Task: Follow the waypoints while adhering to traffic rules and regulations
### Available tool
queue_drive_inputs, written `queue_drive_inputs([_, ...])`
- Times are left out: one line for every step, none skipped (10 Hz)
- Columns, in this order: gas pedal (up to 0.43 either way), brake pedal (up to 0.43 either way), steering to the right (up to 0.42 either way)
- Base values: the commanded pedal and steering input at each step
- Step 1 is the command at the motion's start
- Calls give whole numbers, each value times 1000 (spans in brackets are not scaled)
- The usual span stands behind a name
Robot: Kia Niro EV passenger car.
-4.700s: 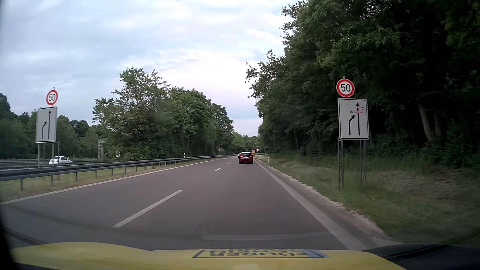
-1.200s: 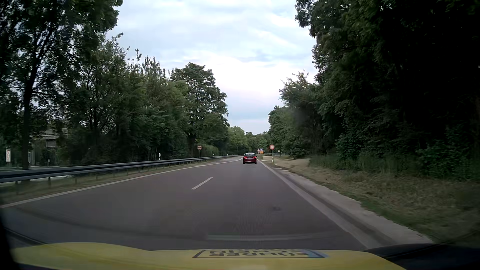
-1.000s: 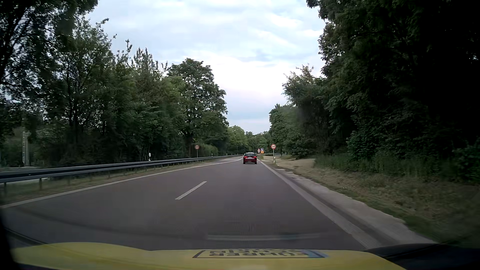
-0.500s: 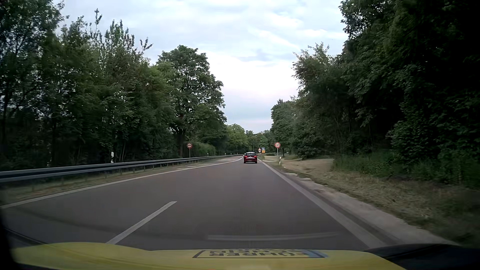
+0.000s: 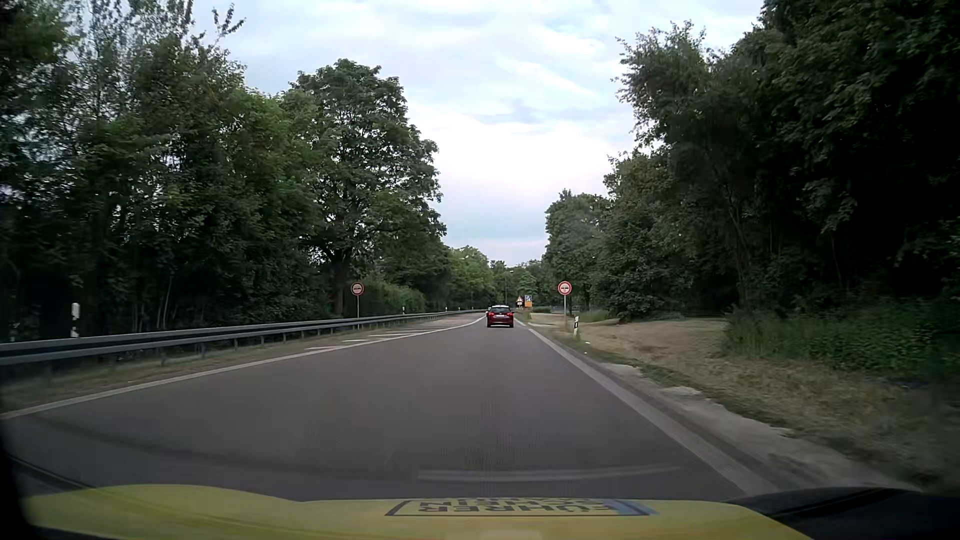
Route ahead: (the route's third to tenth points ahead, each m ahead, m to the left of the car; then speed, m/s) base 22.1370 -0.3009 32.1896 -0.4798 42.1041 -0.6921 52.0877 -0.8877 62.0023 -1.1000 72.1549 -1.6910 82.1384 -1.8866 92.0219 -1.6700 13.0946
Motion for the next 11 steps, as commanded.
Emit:
queue_drive_inputs([59, 0, 1])
queue_drive_inputs([59, 0, 1])
queue_drive_inputs([59, 0, 1])
queue_drive_inputs([67, 0, 1])
queue_drive_inputs([67, 0, 1])
queue_drive_inputs([67, 0, 1])
queue_drive_inputs([67, 0, 1])
queue_drive_inputs([67, 0, 1])
queue_drive_inputs([67, 0, 1])
queue_drive_inputs([67, 0, 1])
queue_drive_inputs([67, 0, 1])
